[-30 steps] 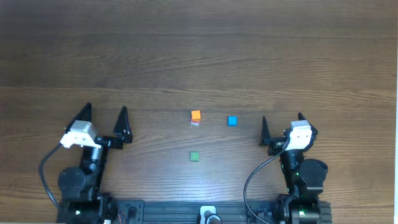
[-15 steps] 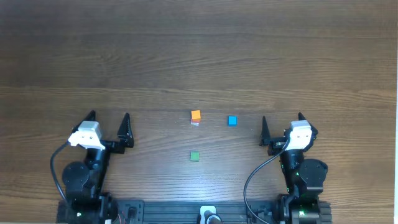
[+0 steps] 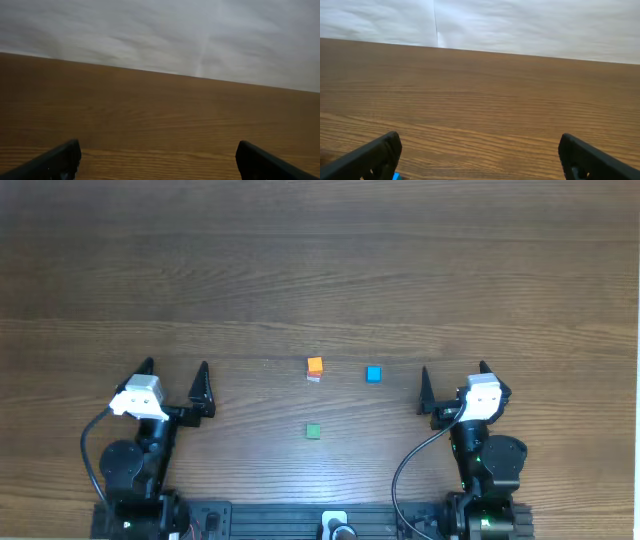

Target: Stack Cubes

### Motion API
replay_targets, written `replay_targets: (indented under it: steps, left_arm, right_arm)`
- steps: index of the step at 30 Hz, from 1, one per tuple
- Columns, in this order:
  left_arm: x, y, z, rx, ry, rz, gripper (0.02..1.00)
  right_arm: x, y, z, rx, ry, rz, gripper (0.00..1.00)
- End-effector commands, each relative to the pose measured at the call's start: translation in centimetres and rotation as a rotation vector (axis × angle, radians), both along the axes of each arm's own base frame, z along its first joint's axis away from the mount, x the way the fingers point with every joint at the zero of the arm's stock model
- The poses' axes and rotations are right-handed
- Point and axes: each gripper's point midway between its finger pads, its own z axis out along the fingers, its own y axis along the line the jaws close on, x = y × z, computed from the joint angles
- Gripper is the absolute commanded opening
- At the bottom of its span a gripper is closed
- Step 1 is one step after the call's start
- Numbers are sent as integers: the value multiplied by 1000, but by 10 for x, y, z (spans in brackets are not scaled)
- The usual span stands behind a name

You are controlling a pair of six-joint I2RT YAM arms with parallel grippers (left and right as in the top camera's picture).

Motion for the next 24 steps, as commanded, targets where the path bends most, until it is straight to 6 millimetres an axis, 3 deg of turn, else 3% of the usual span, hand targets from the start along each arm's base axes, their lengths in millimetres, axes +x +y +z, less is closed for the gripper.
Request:
replay_targets:
  steps: [1, 14, 20, 24]
  left_arm:
    - [0, 0, -2, 14, -1, -5, 1000]
    - [0, 0, -2, 14, 0, -5, 1000]
    - [0, 0, -2, 14, 0, -5, 1000]
    - [0, 0, -2, 14, 0, -5, 1000]
  right_arm:
    - [0, 1, -2, -5, 2, 2, 993]
    - [0, -1, 1, 5, -11, -8, 991]
    - [-1, 11, 14, 177, -31, 42, 993]
    - [-6, 32, 36, 324, 4, 156, 991]
